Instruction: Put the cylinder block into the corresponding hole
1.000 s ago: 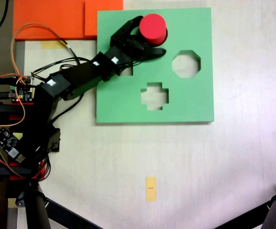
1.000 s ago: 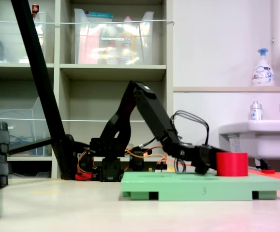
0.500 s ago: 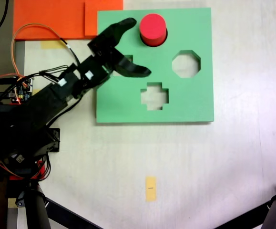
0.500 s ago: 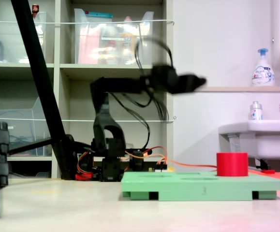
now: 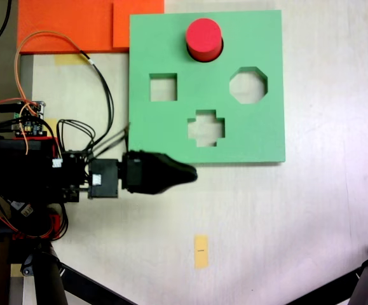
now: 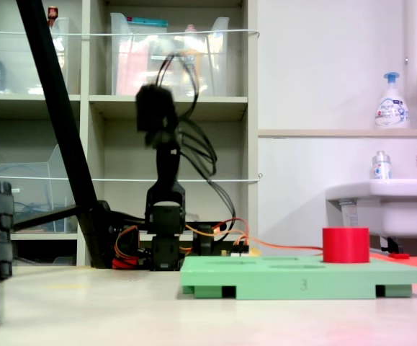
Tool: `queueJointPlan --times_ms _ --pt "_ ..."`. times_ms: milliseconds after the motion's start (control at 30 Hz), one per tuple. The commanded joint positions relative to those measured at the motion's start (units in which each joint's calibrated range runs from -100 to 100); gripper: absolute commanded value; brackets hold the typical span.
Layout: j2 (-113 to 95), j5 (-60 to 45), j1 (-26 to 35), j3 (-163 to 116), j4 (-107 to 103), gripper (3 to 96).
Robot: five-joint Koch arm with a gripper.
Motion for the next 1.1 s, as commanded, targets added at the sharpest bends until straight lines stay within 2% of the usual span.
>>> queueJointPlan --times_ms 33,267,367,433,600,1100 --pt "-1.37 -3.42 -0.49 -13.28 2.52 47.7" --pt "-1.37 -5.81 1.86 -43.79 4.06 48.6" --pt "-1.37 -7.47 3.86 -56.15 14.84 49.4" --pt "-1.37 -7.96 5.13 -56.15 25.63 49.4" --pt "-1.37 -7.86 5.32 -56.15 12.91 49.1" --pt "-1.37 -7.77 5.27 -56.15 13.49 48.6"
